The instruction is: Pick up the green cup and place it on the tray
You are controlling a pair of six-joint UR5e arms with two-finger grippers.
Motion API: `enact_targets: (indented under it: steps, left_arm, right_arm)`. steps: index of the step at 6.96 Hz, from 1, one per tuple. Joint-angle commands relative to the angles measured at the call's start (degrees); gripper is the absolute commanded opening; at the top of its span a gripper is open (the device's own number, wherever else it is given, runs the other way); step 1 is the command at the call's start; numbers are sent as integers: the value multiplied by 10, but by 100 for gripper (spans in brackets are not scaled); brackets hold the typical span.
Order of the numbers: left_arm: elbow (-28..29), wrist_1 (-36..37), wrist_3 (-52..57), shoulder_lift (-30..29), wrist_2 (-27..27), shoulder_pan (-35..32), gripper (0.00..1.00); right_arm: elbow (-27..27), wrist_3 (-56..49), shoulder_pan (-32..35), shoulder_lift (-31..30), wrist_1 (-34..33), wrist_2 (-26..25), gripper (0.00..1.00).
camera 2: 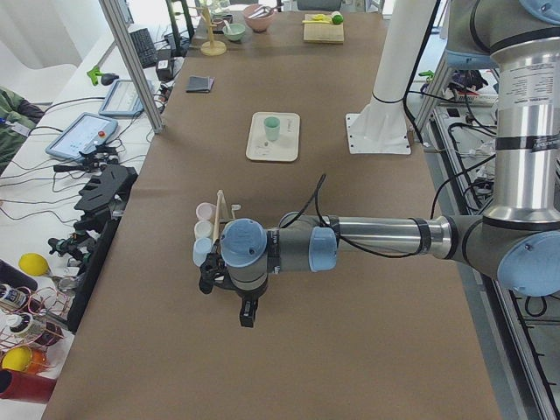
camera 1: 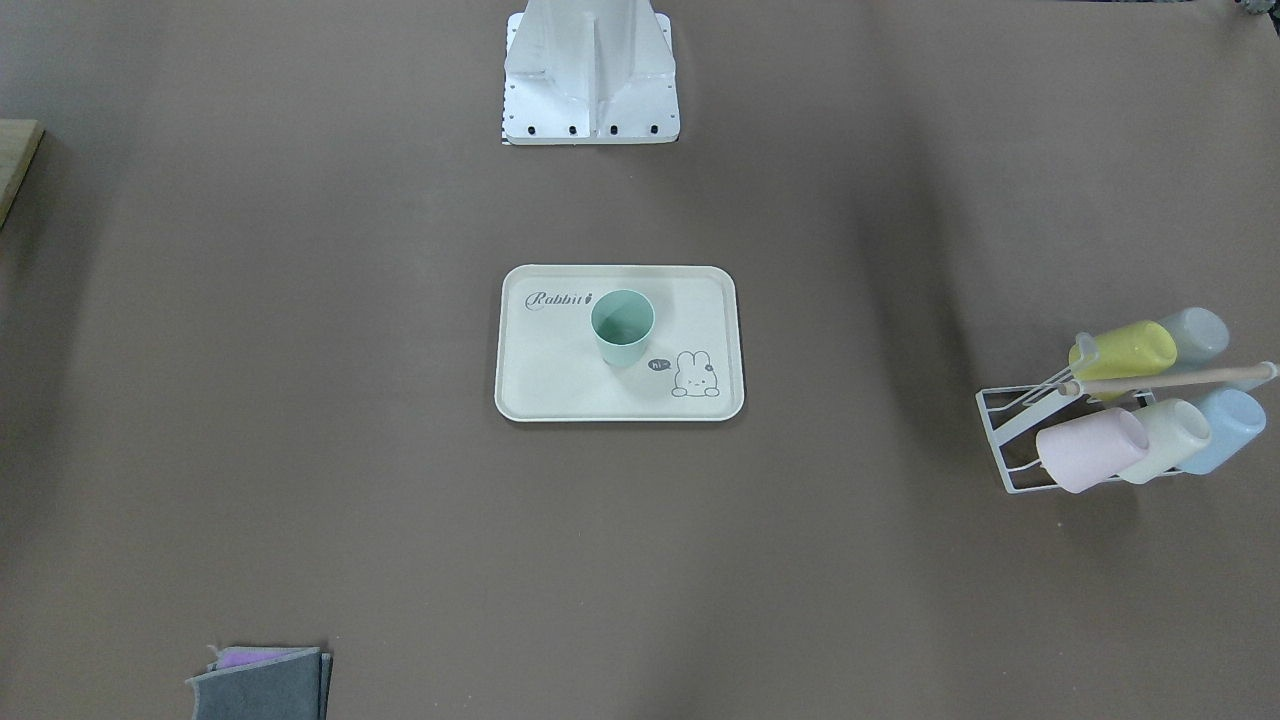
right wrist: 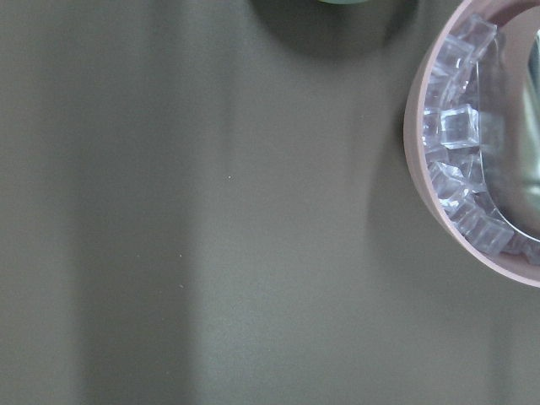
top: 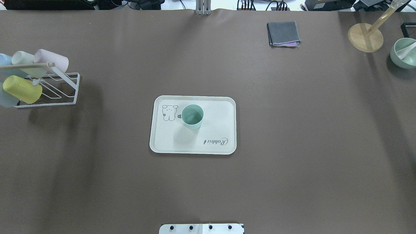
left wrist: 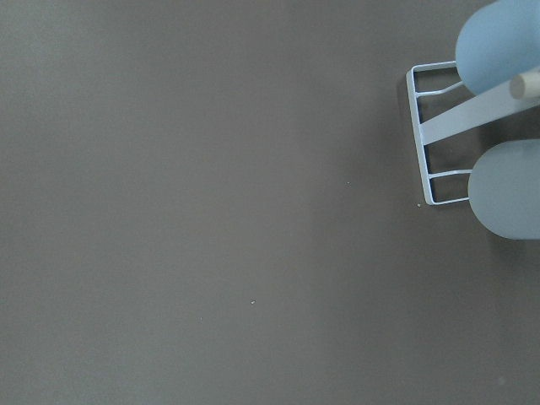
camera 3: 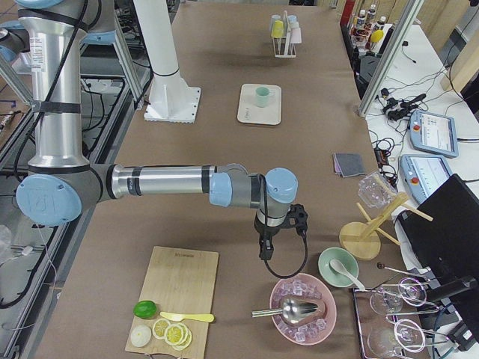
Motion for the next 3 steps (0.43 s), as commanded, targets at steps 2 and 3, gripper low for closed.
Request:
enact_targets:
  steps: [2,3]
  left_arm:
    - [-3,-1,0,-2,0,1,99]
    - [-3,-1,0,-2,0,2,99]
  right_arm:
    - [0,0,0,0,1,-2,100]
    - [0,0,0,0,2,-2,100]
